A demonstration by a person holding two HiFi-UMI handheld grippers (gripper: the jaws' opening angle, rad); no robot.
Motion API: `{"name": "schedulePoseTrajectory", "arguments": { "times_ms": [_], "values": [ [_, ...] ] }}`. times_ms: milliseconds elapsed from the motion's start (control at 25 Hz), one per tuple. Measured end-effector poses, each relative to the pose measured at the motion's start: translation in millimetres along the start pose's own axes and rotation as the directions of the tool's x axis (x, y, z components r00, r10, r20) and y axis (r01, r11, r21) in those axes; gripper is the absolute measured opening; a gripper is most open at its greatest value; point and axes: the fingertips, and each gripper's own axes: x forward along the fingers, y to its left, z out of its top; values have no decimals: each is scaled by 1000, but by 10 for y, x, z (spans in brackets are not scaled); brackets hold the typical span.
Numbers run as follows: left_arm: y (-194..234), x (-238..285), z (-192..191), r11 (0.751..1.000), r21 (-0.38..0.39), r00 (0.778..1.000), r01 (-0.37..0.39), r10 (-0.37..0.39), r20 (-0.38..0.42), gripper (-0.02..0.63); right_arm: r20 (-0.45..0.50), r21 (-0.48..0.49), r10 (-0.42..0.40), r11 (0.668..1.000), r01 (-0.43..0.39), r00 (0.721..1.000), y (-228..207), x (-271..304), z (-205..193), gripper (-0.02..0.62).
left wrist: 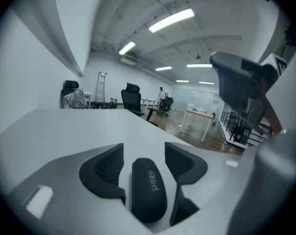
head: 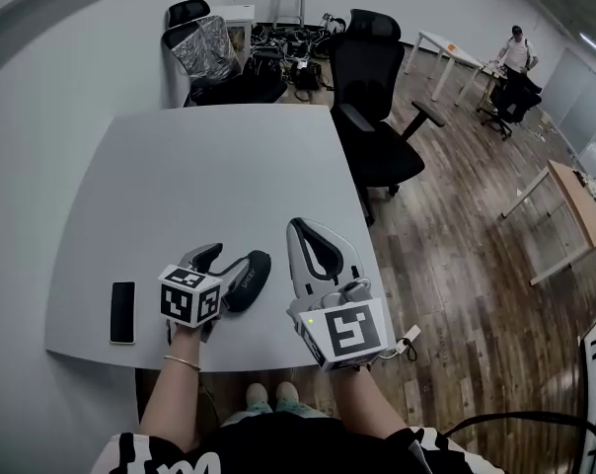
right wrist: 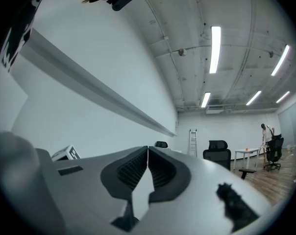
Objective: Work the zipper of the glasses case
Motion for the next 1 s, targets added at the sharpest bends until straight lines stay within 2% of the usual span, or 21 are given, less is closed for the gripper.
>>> {"name": "schedulePoseTrajectory", "arguments": {
  "times_ms": [80,160,280,480,840,1000],
  "values": [
    [86,192,-281,999,-24,993,25,-28,-118,255,-8,3,10,1000,-10,1000,-21,19,-60,9],
    [135,340,-514,996,-63,973,63,-75,-220,256,-19,1,17,1000,-17,1000,-43,30,-116,9],
    [178,502,-667,990,-93,945,103,-127,-302,270,-33,-2,27,1000,-27,999,-64,49,-175,9],
    [30,706,-795,976,-128,907,174,-209,-365,316,-34,-15,33,999,-34,999,-124,64,-202,9],
    [-463,903,-944,972,12,863,236,-204,-462,348,-1,18,13,1000,-13,1000,-255,6,-177,9],
    [-533,964,-1046,968,37,838,249,-196,-508,348,-2,22,-2,1000,2,1000,-307,4,-166,9]
  ]
}}
